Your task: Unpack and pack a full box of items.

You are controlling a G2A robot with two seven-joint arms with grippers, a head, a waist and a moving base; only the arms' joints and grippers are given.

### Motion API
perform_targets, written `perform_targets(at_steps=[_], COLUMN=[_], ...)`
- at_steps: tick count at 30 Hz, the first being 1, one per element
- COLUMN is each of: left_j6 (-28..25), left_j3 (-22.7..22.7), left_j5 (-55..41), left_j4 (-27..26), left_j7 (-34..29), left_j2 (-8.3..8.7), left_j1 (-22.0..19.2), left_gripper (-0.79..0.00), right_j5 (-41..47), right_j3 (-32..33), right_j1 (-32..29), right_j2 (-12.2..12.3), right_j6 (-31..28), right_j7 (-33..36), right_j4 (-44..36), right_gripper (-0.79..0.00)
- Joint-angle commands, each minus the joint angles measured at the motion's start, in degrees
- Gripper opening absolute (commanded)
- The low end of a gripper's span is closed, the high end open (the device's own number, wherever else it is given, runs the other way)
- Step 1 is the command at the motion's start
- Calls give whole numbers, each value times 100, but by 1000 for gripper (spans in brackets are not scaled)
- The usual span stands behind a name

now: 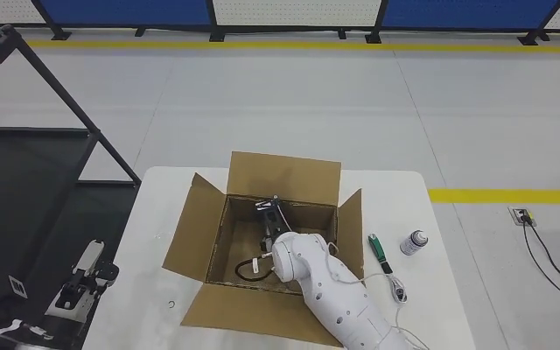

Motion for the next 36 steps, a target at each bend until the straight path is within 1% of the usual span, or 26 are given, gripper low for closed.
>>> perform_targets(at_steps=[1, 8, 10, 12, 27, 33, 36], left_j6=[-18, -71, -80, -87, -80, -96, -113], left_j3=[-20, -77, -87, -90, -99, -85, -76], left_j5=[-27, -99, -115, -122, -135, -118, -107], left_j4=[16, 59, 70, 71, 119, 124, 121], left_j7=[13, 27, 32, 27, 11, 3, -3], left_j2=[-3, -9, -10, -10, -8, -7, -6], left_j1=[14, 53, 55, 56, 25, 25, 18], left_gripper=[0, 0, 0, 0, 0, 0, 0], right_j5=[87, 449, 512, 543, 583, 538, 562], right_j3=[-4, -22, -24, -30, -97, -124, -113], right_j1=[79, 254, 291, 327, 525, 574, 616], right_j2=[-45, -195, -230, -263, -466, -530, -560], right_j6=[76, 134, 164, 227, 482, 551, 515], right_j7=[-69, -342, -416, -486, -773, -785, -799], right_j4=[152, 534, 624, 704, 1195, 1336, 1458], right_gripper=[-526, -520, -496, -437, -440, -409, -409])
